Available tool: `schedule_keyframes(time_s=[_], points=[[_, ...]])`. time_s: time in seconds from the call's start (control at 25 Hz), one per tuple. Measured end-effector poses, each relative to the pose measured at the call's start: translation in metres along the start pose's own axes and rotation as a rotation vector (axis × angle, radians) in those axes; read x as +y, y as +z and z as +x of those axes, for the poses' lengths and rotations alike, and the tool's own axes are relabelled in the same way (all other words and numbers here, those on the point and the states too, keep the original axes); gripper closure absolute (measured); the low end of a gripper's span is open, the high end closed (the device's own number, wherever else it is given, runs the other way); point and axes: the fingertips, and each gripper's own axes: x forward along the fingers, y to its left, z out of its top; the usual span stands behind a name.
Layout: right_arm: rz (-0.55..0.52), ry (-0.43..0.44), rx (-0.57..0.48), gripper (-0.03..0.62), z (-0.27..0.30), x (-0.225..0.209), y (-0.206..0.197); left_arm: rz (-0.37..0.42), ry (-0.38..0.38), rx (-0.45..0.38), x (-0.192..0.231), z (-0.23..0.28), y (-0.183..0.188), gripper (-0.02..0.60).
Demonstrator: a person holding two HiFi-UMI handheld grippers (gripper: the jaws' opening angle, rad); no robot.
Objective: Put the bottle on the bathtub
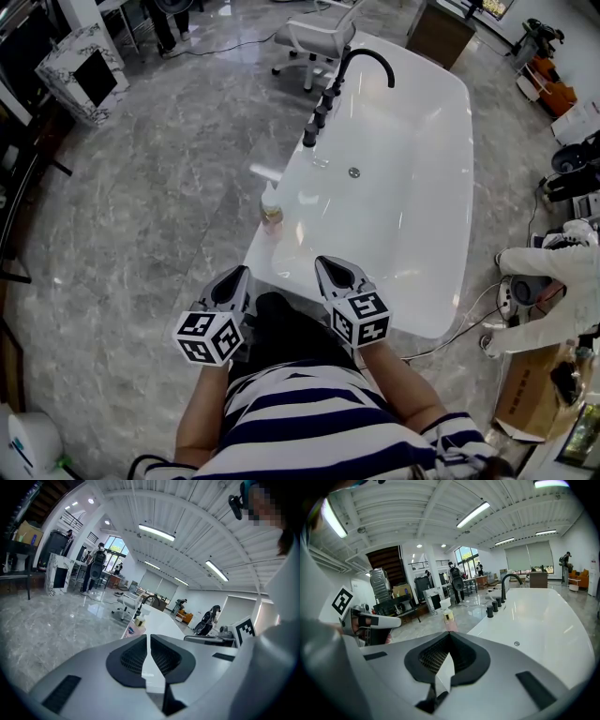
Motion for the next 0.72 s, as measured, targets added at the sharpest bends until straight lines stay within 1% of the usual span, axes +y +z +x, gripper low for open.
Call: schedule_keyframes(time_s=[0.44,0.72], points=[[-0.001,0.018,0.005,0.568,0.0016,0.0047,0.0039,-0.013,0.016,-0.006,0.0043,-0.0050,0.0010,0.545],[0.030,0.021,0.014,0.568,0.0030,0.0041,0.0018,-0.038,0.021,-0.004,0.0046,-0.0058,-0.0006,0.545]])
